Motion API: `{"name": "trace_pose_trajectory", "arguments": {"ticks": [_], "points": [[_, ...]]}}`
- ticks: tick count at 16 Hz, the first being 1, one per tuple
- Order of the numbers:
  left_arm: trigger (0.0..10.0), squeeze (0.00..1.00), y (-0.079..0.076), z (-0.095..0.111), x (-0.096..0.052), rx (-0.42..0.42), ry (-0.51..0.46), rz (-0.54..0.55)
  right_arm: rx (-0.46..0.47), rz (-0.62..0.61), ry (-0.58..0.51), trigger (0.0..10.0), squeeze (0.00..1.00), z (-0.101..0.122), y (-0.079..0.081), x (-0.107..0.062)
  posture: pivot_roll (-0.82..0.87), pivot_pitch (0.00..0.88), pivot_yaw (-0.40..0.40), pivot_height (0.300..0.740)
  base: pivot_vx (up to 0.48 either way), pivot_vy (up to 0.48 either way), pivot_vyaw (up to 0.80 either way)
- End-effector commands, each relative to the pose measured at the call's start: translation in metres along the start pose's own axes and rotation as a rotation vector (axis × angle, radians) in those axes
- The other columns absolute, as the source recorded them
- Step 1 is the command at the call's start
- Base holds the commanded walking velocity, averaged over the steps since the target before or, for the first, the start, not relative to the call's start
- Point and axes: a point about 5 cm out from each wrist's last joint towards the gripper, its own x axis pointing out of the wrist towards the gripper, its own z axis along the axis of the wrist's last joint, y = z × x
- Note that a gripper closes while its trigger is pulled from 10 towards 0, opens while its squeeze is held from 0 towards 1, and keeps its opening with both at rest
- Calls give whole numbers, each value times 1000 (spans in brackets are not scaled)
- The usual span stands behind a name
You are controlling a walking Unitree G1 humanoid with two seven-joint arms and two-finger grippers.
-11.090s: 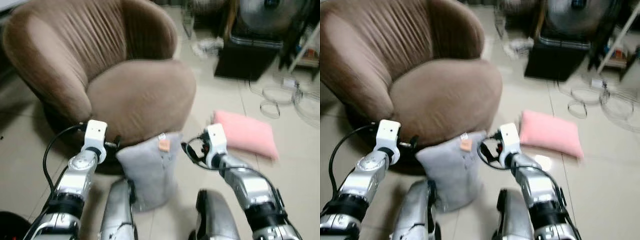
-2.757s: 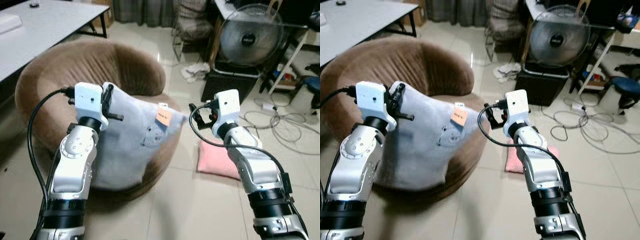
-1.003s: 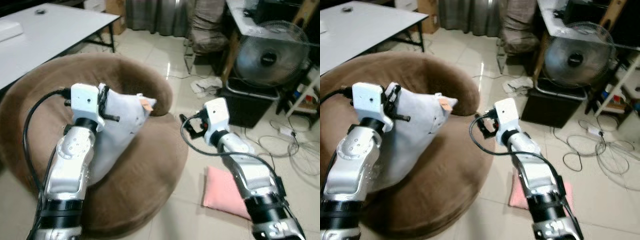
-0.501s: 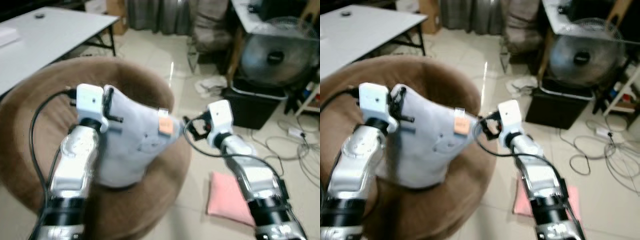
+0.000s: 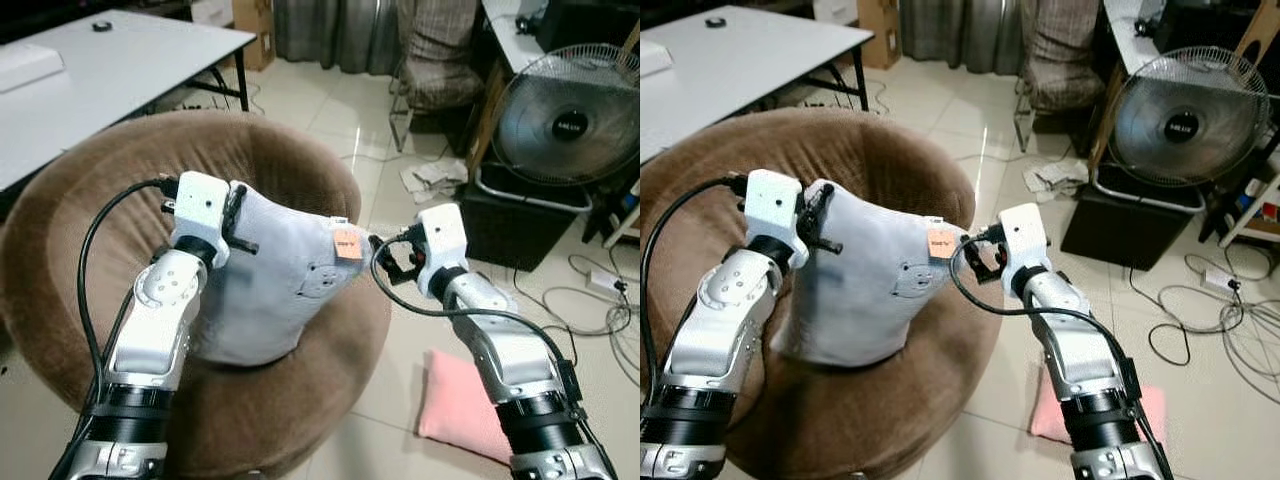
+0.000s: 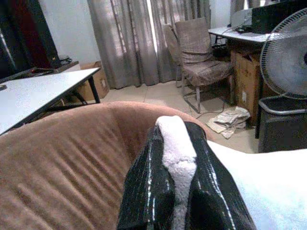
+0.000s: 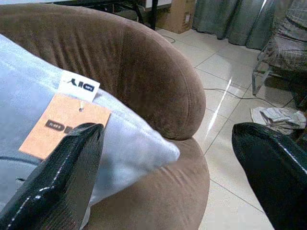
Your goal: Move the pillow to the sofa from floor
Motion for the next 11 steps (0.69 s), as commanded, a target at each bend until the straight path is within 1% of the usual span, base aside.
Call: {"name": "trace_pose_trajectory", "arguments": {"ticks": [1,5,6,8,9,10,11], "points": [[10000,0,-3,10,7,-3,-23,-33,0,4,-19,10000,0,7,-5,-4,72,0,-36,740,0,0,0],[10000,0,-3,11,14,-9,-1,-54,1,106,-42,10000,0,13,-2,-9,68,0,-38,740,0,0,0],[10000,0,2,13,21,-2,26,-42,-25,234,-60,10000,0,20,2,-16,58,0,-41,740,0,0,0],[10000,0,13,17,31,-13,64,-11,-69,378,-51,10000,0,25,3,-29,43,0,-44,740,0,0,0],[10000,0,22,16,37,-9,117,28,-96,454,-32,10000,0,27,2,-41,26,0,-44,740,0,0,0],[10000,0,28,12,41,5,151,51,-107,474,-19,10000,0,26,1,-46,19,0,-45,740,0,0,0],[10000,0,36,3,46,17,205,92,-115,489,3,10000,0,24,0,-52,4,0,-45,740,0,0,0]]}}
